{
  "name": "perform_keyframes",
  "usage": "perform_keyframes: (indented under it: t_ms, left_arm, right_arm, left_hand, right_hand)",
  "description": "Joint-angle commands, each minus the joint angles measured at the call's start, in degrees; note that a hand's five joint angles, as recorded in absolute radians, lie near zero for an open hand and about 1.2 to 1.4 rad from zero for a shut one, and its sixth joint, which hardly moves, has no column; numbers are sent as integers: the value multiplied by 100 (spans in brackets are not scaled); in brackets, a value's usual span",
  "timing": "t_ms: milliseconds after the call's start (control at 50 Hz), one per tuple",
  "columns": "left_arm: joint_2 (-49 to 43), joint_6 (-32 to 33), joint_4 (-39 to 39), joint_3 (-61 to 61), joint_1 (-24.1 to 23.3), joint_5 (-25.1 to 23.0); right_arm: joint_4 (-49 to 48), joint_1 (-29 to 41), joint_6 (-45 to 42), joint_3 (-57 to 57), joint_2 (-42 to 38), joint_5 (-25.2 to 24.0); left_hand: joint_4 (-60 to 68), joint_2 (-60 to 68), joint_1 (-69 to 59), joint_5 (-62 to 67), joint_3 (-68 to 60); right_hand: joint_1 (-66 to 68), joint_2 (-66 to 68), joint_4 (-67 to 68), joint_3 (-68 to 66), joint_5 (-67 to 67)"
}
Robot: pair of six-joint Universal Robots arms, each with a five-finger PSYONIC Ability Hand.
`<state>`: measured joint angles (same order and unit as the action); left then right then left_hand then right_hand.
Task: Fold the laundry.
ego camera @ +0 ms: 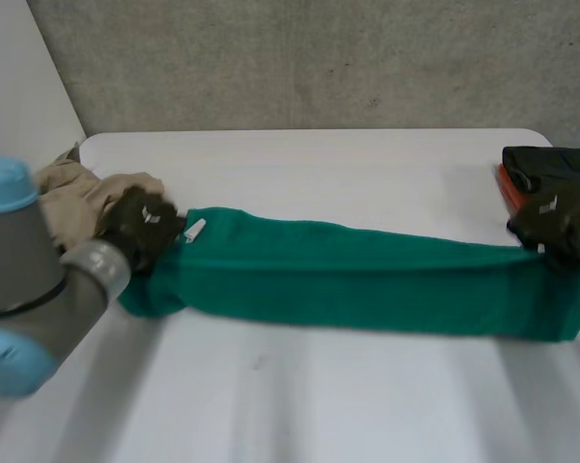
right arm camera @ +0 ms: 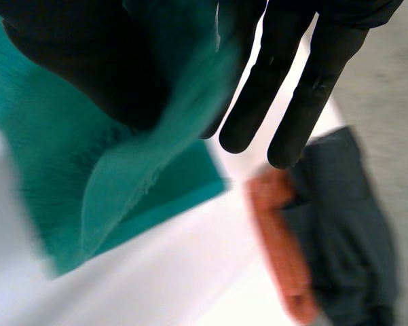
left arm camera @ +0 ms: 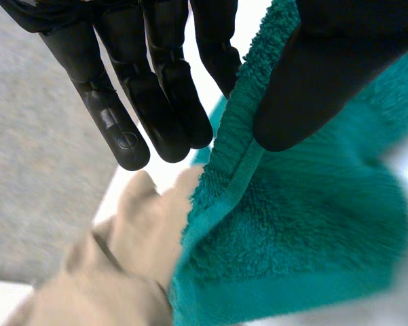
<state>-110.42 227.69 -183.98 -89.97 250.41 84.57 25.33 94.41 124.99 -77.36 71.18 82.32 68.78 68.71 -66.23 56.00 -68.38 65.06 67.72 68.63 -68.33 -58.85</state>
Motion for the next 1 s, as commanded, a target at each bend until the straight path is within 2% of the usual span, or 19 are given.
perform_keyframes:
  t_ms: [20, 60, 140, 200, 260, 420, 620, 680, 760, 820, 900, 920, 1000]
  left_arm:
    - [-1104, -216, -902, 2579, -300, -11]
    - [-1227, -470, -1340, 3150, -326, 7]
    - [-1289, -1610, -2832, 4099, -256, 94]
    - [-1350, -1983, -3188, 4408, -108, 357]
    - [-1438, -2001, -3066, 4489, 7, 490]
    - [-1596, -2027, -2652, 4015, -19, 464]
    - [-1930, -1957, -2617, 2442, -212, -37]
    - [-1983, -1834, -2407, 1932, -353, -28]
    - [-1843, -1439, -1652, 1045, -397, 7]
    - [-1299, -1052, -818, 254, -379, 86]
    - [-455, -701, 299, -853, -388, 402]
    - [-176, -630, 684, -1194, -405, 498]
    - [511, -525, 1371, -1803, -432, 508]
  right_arm:
    - [-1458, 209, 1227, 2240, -790, 601]
    - [-2308, 279, 1788, 2706, -790, 601]
    - [-3855, 288, 2528, 2901, -755, 627]
    - [-4482, 297, 2688, 2919, -737, 627]
    - [-4405, 297, 2653, 2954, -781, 610]
    - [-3580, 358, 2609, 2858, -1290, 540]
    - [-2886, 393, 2250, 2104, -1958, 469]
    - [-2596, 394, 2021, 1787, -2012, 469]
    - [-1770, 332, 1608, 1040, -1933, 478]
    - [-1155, 306, 1326, 241, -1661, 487]
    - [-556, 218, 598, -1042, -467, 504]
    - [-399, 96, 109, -1497, -47, 504]
    - [-195, -448, -991, -2369, 710, 469]
  left_hand:
    - [1122, 1129, -1377, 1400, -1162]
    - [1122, 1129, -1377, 1400, -1162]
    - [1122, 1129, -1377, 1400, -1162]
    - [1122, 1129, -1377, 1400, -1162]
    - [1122, 1129, -1377, 1400, -1162]
    - [1122, 1129, -1377, 1400, -1162]
    - [1122, 1129, -1377, 1400, -1162]
    - [1122, 1129, -1377, 1400, -1162]
    - [1122, 1129, -1377, 1400, -1162]
    - [1122, 1129, -1377, 1400, -1162]
    - [1122, 1129, -1377, 1400, -1162]
    - [1122, 1129, -1377, 1400, -1162]
    - [1122, 1129, -1377, 1400, -1162]
  right_hand:
    - [1494, 1228, 1137, -1167, -1115]
    - [1494, 1228, 1137, -1167, -1115]
    - [1494, 1228, 1137, -1167, -1115]
    - [1494, 1228, 1137, -1167, -1115]
    - [1494, 1228, 1137, -1167, -1115]
    - [1494, 1228, 1137, -1167, -1115]
    - [1494, 1228, 1137, -1167, -1115]
    - [1494, 1228, 1137, -1167, -1115]
    - [1494, 1228, 1137, -1167, -1115]
    - [1494, 1228, 1137, -1167, -1115]
    - [1494, 1228, 1137, -1167, -1115]
    - [1494, 1228, 1137, -1167, -1115]
    - [1494, 1228, 1137, -1167, -1115]
